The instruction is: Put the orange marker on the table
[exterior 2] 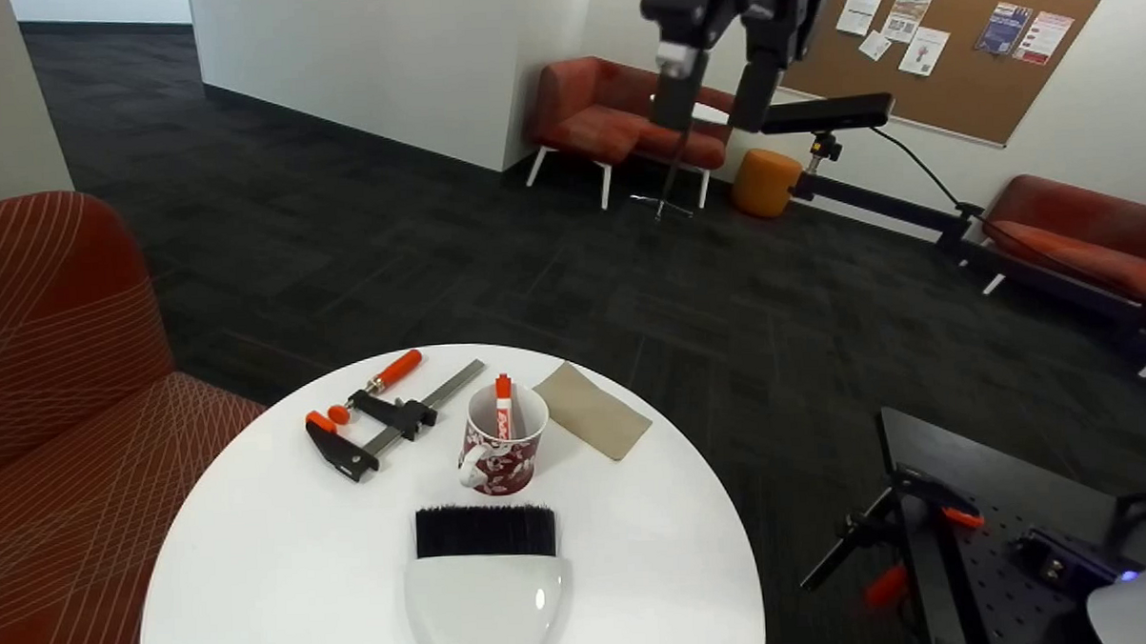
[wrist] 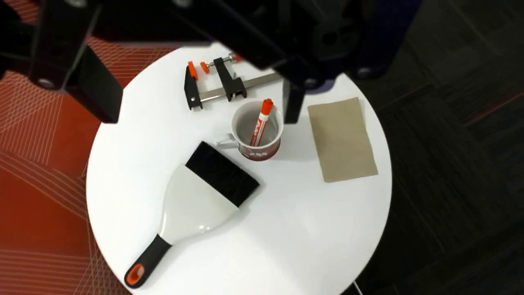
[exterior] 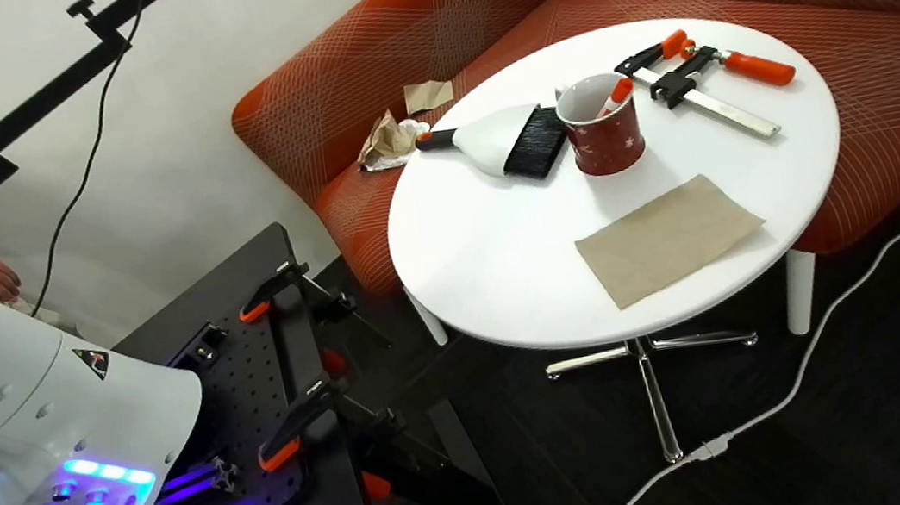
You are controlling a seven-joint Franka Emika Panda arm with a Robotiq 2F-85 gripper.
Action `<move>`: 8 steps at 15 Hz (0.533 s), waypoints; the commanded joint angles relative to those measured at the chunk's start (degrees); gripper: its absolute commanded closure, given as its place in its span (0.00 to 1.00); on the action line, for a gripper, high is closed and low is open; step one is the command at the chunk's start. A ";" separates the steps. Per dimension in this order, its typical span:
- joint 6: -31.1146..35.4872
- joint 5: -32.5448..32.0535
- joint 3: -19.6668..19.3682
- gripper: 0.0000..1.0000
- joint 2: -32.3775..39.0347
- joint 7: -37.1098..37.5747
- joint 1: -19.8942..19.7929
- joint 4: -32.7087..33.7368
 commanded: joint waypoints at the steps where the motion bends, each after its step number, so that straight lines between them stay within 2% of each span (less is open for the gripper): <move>1: 9.02 -0.76 -0.37 0.00 3.83 5.26 0.17 -1.61; 4: 16.64 -1.05 -1.33 0.00 7.51 7.96 0.29 -2.98; 8: 24.81 -4.85 -3.72 0.00 12.56 13.45 0.82 -4.34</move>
